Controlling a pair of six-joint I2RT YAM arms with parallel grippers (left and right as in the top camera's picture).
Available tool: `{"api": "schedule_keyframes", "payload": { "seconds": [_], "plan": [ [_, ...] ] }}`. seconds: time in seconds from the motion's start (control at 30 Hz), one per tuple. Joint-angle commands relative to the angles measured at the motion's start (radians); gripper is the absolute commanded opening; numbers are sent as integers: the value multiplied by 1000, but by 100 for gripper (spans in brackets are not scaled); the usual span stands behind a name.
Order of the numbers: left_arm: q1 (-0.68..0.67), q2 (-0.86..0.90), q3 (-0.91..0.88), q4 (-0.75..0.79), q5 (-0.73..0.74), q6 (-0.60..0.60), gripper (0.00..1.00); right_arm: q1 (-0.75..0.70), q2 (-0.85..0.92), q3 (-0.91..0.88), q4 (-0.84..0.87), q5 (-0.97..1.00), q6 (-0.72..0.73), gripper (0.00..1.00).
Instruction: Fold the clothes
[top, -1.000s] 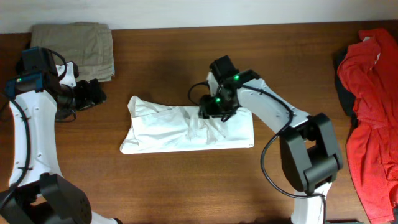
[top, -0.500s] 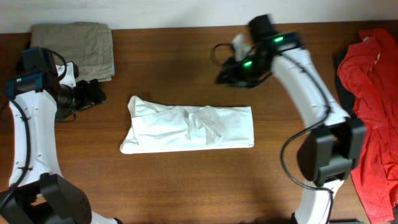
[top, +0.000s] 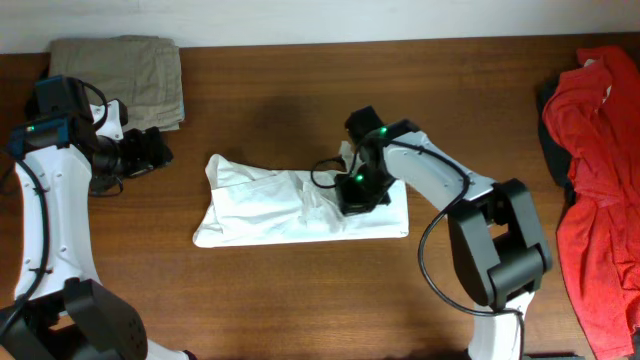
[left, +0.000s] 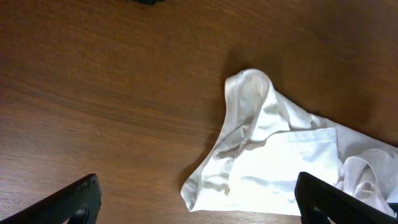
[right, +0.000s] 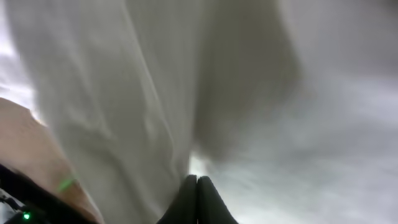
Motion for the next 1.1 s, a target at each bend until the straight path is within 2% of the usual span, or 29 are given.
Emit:
{"api": "schedule_keyframes", "payload": {
  "seconds": [0.0, 0.13, 0.23, 0.37, 0.47, 0.6, 0.67, 0.83, 0.9, 0.97, 1.07],
  "plan": [
    [0, 3, 0, -1, 18, -3, 99, 47, 0, -4, 64, -14, 103, 4],
    [0, 3, 0, -2, 18, -3, 99, 99, 3, -4, 138, -13, 140, 8],
    [0, 3, 0, -1, 18, -3, 99, 137, 12, -3, 181, 16, 140, 4],
    [0, 3, 0, -1, 18, -3, 99, 57, -53, 116, -6, 138, 117, 4],
    [0, 3, 0, 0, 18, -3, 99, -68, -79, 204, -160, 155, -55, 4],
    [0, 3, 0, 0, 18, -3, 99, -161, -61, 76, -111, 84, -103, 4],
    [0, 3, 0, 0, 18, -3, 99, -207, -61, -38, -2, -43, -155, 4],
    [0, 3, 0, -1, 18, -3, 99, -332, -59, -240, 217, -45, -154, 7],
    [0, 3, 0, -1, 18, -3, 99, -387, -58, -246, 223, 13, -154, 8],
    [0, 3, 0, 0, 18, -3, 99, -425, -59, -225, 212, -26, -154, 7],
    [0, 3, 0, 3, 18, -3, 99, -435, -74, -106, 81, -66, -172, 6]
  ]
}}
